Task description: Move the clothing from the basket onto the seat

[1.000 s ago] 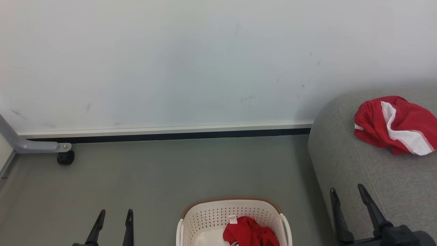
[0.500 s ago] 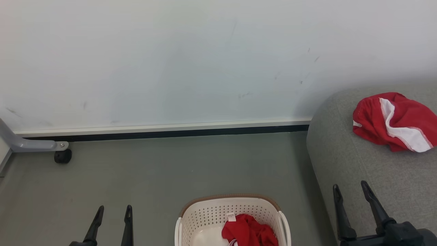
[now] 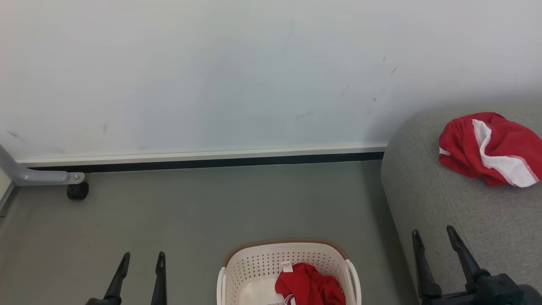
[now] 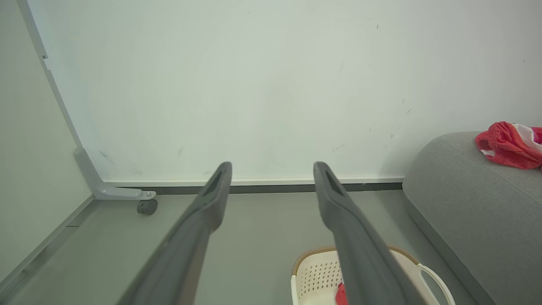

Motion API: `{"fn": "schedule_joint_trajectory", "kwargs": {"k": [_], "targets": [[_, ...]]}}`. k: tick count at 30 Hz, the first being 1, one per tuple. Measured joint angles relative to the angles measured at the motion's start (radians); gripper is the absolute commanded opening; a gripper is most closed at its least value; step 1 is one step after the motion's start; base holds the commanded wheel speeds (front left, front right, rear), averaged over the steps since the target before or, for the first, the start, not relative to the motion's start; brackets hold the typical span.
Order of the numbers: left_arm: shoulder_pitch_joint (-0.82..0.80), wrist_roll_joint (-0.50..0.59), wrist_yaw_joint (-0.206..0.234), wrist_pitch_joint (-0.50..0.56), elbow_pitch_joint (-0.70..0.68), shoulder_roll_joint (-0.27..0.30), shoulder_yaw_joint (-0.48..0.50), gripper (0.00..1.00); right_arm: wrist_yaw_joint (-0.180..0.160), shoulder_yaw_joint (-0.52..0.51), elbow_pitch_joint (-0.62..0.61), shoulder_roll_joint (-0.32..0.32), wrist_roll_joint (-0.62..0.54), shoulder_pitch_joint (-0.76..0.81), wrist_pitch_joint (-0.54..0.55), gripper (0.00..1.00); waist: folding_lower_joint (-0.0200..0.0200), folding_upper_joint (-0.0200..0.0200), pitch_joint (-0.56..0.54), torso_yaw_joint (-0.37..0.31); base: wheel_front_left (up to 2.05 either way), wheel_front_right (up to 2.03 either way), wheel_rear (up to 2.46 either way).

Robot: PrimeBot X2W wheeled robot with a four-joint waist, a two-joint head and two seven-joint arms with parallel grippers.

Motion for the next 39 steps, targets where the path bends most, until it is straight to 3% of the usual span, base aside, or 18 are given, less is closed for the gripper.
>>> {"fn": "schedule_joint_trajectory", "kwargs": {"k": [15, 31, 39], "targets": [[-0.059, 0.027, -0.019, 0.006, -0.012, -0.011, -0.058, 1.0, -0.001, 0.003, -0.034, 0.0, -0.002, -0.019, 0.018, 1.0, 0.0, 0.0, 0.073, -0.006, 0.0, 0.0, 0.0], [-0.323, 0.079, -0.104, 0.103, 0.158, -0.097, -0.211, 1.0, 0.009, -0.017, -0.038, -0.016, -0.017, -0.325, 0.044, 1.0, 0.0002, 0.0001, 0.284, -0.042, 0.0, 0.0, 0.0], [-0.422, 0.098, -0.124, 0.14, 0.277, -0.131, -0.252, 1.0, 0.027, -0.021, -0.04, -0.017, -0.018, -0.512, 0.053, 1.0, 0.0003, 0.0002, 0.399, -0.078, 0.0, 0.0, 0.0]]}}
